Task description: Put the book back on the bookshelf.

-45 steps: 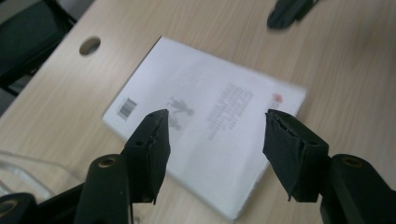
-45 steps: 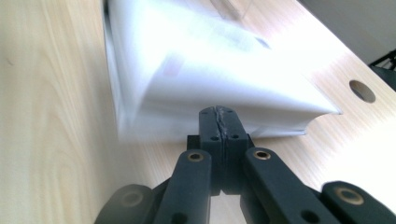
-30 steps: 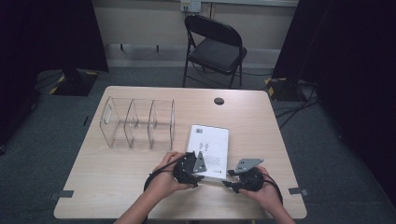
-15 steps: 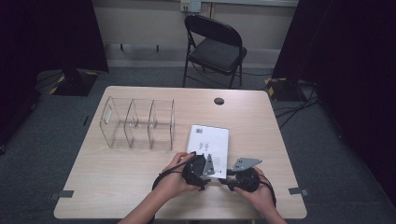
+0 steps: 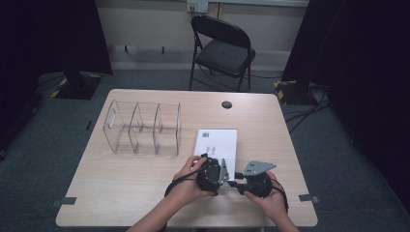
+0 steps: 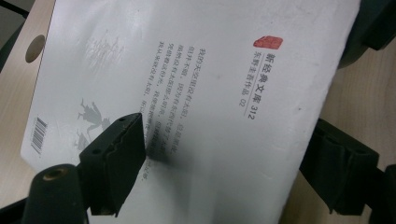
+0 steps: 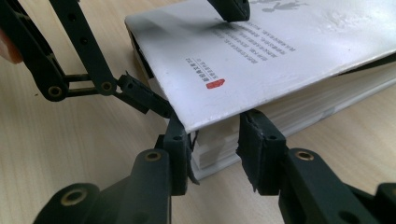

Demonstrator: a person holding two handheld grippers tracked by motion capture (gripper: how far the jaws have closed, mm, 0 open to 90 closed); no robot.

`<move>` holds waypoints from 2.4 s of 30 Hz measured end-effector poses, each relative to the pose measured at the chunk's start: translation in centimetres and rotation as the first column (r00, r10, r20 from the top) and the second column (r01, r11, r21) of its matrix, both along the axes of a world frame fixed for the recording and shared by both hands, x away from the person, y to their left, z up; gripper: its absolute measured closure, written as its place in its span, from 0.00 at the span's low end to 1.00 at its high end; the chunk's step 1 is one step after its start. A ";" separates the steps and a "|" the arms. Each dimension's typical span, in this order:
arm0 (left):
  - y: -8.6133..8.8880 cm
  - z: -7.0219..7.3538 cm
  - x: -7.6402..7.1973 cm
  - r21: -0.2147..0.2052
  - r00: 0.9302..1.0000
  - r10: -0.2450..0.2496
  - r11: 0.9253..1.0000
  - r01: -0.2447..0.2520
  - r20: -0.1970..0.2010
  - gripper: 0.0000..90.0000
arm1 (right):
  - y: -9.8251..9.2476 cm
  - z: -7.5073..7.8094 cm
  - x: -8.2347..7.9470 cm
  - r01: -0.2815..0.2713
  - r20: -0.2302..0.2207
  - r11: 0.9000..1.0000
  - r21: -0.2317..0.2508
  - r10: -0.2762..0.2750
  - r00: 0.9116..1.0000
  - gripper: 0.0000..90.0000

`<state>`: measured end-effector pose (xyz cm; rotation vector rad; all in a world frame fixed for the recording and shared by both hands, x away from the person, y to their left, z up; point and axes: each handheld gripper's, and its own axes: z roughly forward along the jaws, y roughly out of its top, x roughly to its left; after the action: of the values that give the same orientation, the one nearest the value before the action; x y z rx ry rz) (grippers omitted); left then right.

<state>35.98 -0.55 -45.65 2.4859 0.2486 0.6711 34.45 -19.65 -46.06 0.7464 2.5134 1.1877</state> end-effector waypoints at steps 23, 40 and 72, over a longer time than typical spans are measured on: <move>0.8 1.8 -0.4 0.004 1.000 -0.002 1.000 0.002 -0.023 0.50 | -0.8 0.2 0.1 0.031 -0.001 0.999 -0.013 -0.031 1.000 0.68; 1.2 0.9 -0.3 0.007 0.999 -0.024 1.000 0.024 0.041 0.28 | 0.6 0.4 0.8 0.054 0.040 0.998 0.040 -0.056 0.998 0.70; 1.0 6.4 1.0 0.056 0.997 0.072 0.996 -0.071 -0.019 0.65 | -0.8 -3.2 0.0 -0.025 0.052 0.992 -0.127 0.031 0.998 0.27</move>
<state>37.00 0.43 -39.22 2.5483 0.3328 0.6909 34.44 -20.48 -49.31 0.6411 2.5351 1.0311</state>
